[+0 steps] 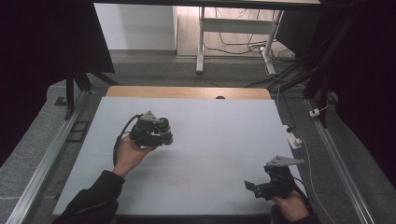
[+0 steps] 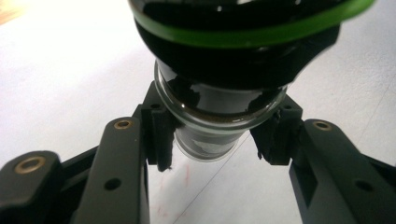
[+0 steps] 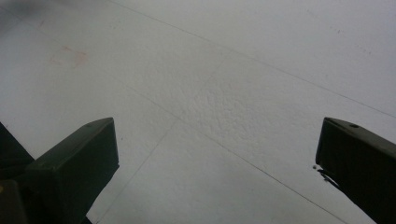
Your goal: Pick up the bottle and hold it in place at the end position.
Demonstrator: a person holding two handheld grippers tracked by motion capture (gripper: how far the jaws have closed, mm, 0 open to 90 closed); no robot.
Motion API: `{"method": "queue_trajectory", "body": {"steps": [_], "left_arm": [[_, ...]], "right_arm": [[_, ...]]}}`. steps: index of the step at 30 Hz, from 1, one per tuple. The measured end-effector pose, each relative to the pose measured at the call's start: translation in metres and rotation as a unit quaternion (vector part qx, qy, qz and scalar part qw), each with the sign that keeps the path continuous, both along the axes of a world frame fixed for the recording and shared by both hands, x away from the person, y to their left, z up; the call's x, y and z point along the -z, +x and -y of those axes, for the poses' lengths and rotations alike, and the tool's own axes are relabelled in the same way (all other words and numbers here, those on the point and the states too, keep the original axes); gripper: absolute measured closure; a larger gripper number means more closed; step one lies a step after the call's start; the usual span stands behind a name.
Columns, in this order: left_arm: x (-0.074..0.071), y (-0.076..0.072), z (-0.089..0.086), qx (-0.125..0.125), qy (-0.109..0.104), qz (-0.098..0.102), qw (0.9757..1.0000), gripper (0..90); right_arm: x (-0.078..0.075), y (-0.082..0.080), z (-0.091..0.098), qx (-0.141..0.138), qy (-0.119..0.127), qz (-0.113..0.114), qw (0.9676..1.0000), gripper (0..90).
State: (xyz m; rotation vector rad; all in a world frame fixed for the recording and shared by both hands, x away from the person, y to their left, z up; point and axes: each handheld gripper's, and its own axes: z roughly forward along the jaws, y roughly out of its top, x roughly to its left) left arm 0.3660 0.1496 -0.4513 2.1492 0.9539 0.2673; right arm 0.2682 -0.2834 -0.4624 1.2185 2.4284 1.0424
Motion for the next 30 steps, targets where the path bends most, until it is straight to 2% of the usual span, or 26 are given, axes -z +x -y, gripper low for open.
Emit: {"method": "queue_trajectory", "body": {"steps": [10, 21, 25, 30], "left_arm": [[0.0, 0.012, 0.027, 0.015, 0.005, -0.002, 0.9999, 53.6], [0.013, 0.023, 0.058, 0.025, 0.013, -0.011, 0.9995, 53.6], [0.018, 0.025, 0.063, 0.023, 0.018, -0.01, 0.9995, 53.6], [0.025, 0.027, 0.067, 0.015, 0.013, -0.009, 0.9998, 53.6]], "right_arm": [[0.0, 0.001, 0.0, 0.001, 0.002, -0.002, 1.0, 0.0], [0.0, 0.001, 0.001, 0.001, 0.006, -0.001, 1.0, 0.0], [0.0, 0.001, 0.0, 0.001, 0.005, -0.001, 1.0, 0.0], [0.0, 0.0, 0.0, -0.001, 0.002, 0.0, 1.0, 0.0]]}}
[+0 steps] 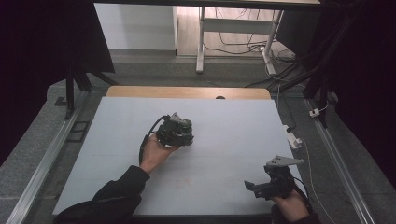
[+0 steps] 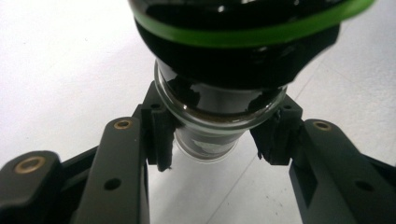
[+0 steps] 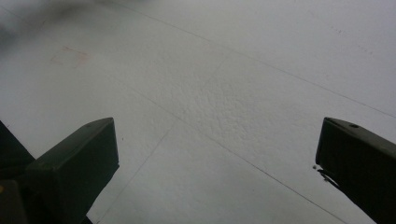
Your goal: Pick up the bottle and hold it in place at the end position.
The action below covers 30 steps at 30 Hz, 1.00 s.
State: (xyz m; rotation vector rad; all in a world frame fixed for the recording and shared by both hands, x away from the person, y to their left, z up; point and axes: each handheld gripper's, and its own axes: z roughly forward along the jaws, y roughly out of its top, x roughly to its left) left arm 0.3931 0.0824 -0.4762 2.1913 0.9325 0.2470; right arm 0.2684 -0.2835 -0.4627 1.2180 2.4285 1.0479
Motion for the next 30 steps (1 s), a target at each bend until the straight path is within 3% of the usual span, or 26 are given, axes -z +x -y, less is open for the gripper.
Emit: {"method": "queue_trajectory", "body": {"steps": [7, 17, 19, 30], "left_arm": [[0.011, 0.002, 0.005, -0.005, 0.004, 0.005, 1.0, 53.6], [0.028, 0.003, 0.009, -0.008, 0.033, 0.017, 0.9993, 53.5], [0.03, 0.003, 0.008, -0.009, 0.024, 0.019, 0.9995, 53.5], [0.032, 0.003, 0.007, -0.006, 0.019, 0.023, 0.9995, 53.6]], "right_arm": [[0.0, 0.0, 0.0, -0.001, 0.001, -0.001, 1.0, 0.0], [0.0, 0.0, 0.0, -0.002, 0.001, 0.0, 1.0, 0.0], [0.0, 0.0, 0.0, -0.002, 0.001, 0.0, 1.0, 0.0], [0.0, -0.001, 0.0, -0.001, 0.002, 0.002, 1.0, 0.0]]}}
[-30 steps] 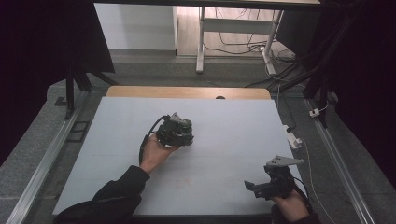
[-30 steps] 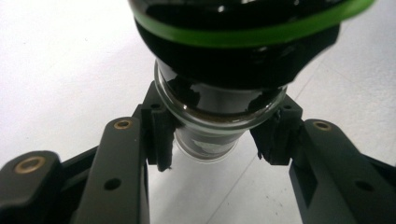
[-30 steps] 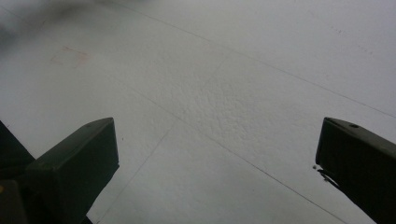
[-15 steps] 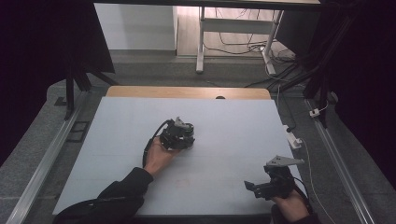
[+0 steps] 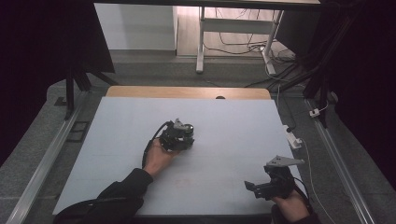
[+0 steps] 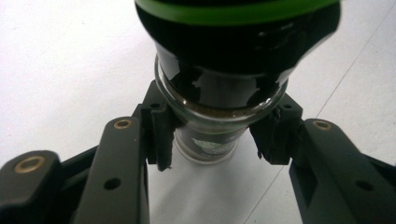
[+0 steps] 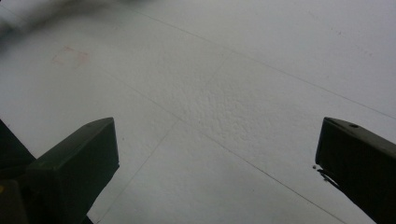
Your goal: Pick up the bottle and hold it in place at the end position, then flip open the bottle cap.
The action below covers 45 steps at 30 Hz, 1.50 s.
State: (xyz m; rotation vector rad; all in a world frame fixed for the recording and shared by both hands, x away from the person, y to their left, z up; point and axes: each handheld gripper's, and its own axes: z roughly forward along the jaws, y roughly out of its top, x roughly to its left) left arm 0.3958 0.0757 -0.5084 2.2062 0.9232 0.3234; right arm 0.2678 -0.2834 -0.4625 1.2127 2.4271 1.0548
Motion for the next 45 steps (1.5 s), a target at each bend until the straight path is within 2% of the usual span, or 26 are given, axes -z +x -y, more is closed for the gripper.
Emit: {"method": "queue_trajectory", "body": {"steps": [8, 19, 30, 37, 45], "left_arm": [[0.0, 0.0, -0.001, 0.001, -0.001, -0.002, 1.0, 53.7], [0.001, 0.001, -0.001, 0.004, -0.005, 0.0, 1.0, 53.6], [0.002, 0.001, -0.002, 0.005, -0.008, 0.001, 1.0, 53.6], [0.002, 0.002, -0.002, 0.007, -0.008, 0.0, 0.9999, 53.6], [0.002, 0.002, -0.002, 0.01, -0.005, 0.002, 0.9999, 53.6]], "right_arm": [[-0.002, -0.002, 0.0, 0.001, -0.003, 0.011, 0.9999, 0.0], [-0.005, -0.004, -0.002, -0.01, 0.014, 0.029, 0.9994, 0.0], [-0.012, -0.004, -0.016, -0.036, 0.017, 0.053, 0.9978, 0.0], [-0.014, 0.0, -0.027, -0.049, 0.031, 0.053, 0.9969, 0.0], [-0.014, 0.006, -0.04, -0.079, 0.048, 0.053, 0.9944, 0.0]]}}
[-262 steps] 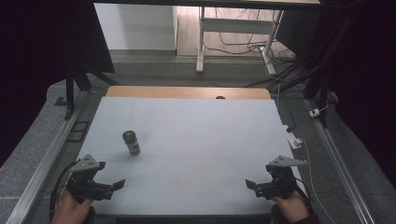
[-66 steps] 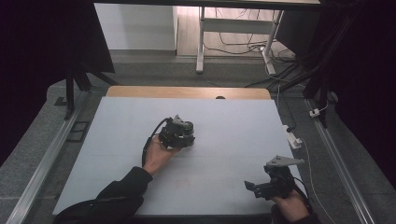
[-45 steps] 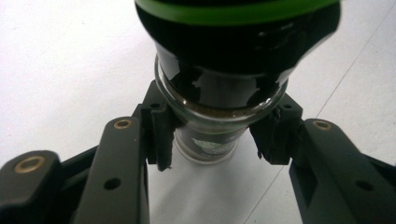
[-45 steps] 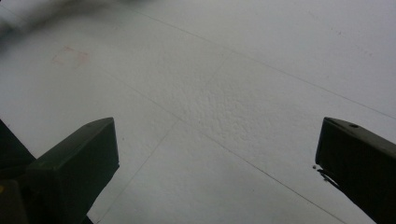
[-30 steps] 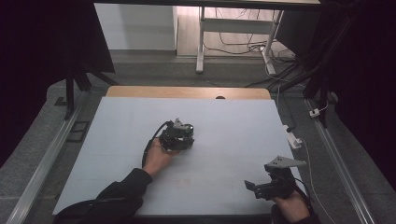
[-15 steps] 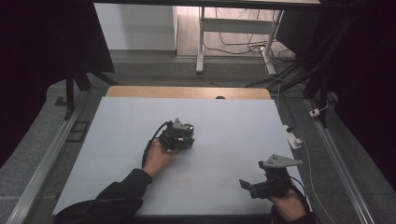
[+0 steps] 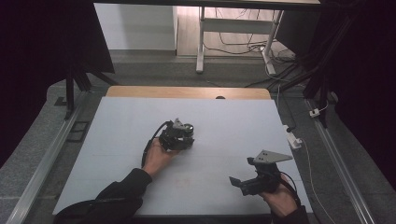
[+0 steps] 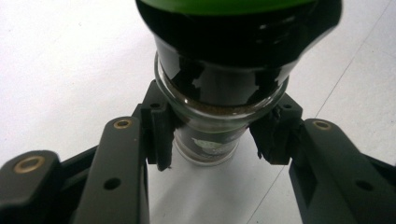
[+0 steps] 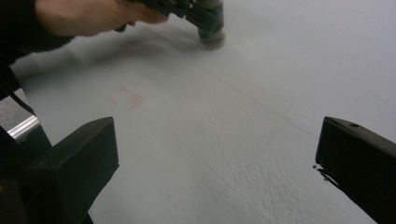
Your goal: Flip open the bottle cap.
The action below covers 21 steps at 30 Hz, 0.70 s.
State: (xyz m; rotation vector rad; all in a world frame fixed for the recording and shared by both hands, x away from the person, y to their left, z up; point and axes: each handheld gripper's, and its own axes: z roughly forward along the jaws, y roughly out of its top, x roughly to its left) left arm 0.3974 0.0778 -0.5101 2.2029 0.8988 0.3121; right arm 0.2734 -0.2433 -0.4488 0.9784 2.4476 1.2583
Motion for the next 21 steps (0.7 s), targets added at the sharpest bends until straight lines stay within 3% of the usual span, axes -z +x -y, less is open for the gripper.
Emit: {"method": "queue_trajectory", "body": {"steps": [8, 15, 21], "left_arm": [[0.0, 0.0, 0.0, 0.0, 0.0, 0.003, 1.0, 53.7], [0.001, 0.0, 0.0, 0.001, 0.001, 0.005, 1.0, 53.7], [0.001, 0.0, 0.0, 0.002, 0.001, 0.005, 1.0, 53.7]], "right_arm": [[-0.002, 0.009, -0.013, -0.015, 0.018, -0.004, 0.9997, 0.0], [-0.004, 0.018, -0.029, -0.026, 0.007, 0.003, 0.9996, 0.0], [-0.005, 0.024, -0.041, -0.034, 0.017, -0.009, 0.9992, 0.0]]}}
